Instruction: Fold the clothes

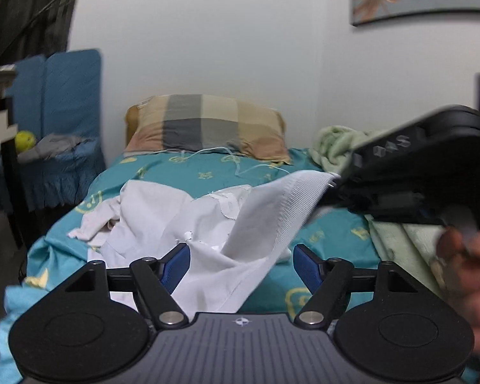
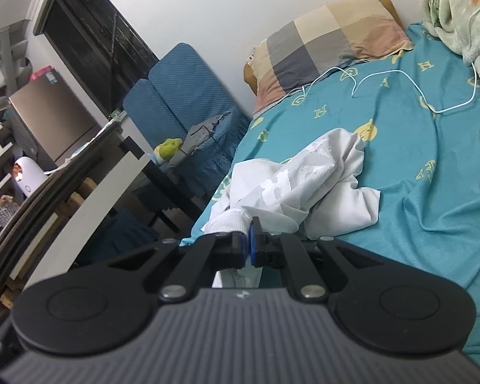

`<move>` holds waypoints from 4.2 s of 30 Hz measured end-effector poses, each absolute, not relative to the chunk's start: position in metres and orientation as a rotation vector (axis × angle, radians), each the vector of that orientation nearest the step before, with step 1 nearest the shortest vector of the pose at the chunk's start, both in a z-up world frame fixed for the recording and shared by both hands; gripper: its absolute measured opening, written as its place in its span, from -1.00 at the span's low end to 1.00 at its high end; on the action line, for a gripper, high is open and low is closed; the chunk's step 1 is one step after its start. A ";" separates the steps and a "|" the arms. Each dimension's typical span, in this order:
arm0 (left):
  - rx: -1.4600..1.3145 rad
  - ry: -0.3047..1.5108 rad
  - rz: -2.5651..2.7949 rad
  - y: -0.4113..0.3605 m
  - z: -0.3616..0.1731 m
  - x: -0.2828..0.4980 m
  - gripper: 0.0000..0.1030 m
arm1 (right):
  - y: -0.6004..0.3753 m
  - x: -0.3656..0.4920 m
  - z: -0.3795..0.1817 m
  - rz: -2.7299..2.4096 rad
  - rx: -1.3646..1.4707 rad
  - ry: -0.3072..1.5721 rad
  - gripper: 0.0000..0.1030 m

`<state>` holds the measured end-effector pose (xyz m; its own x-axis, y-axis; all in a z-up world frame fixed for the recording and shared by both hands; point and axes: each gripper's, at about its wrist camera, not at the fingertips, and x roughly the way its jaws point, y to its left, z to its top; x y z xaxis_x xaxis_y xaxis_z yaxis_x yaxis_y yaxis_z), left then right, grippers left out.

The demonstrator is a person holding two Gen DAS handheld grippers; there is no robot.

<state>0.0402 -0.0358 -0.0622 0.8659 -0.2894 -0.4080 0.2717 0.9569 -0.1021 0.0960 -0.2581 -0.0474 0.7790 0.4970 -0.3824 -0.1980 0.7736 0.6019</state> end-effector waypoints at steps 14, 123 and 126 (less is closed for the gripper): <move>-0.182 0.482 0.165 0.028 -0.067 0.062 0.32 | -0.253 0.084 -0.037 0.407 0.524 0.449 -0.89; -0.116 0.764 -0.278 0.028 -0.136 0.538 0.98 | -0.315 0.494 -0.131 0.207 0.399 0.766 0.62; -0.157 0.752 -0.301 0.047 -0.122 0.510 0.98 | -0.320 0.475 -0.115 0.194 0.451 0.728 0.63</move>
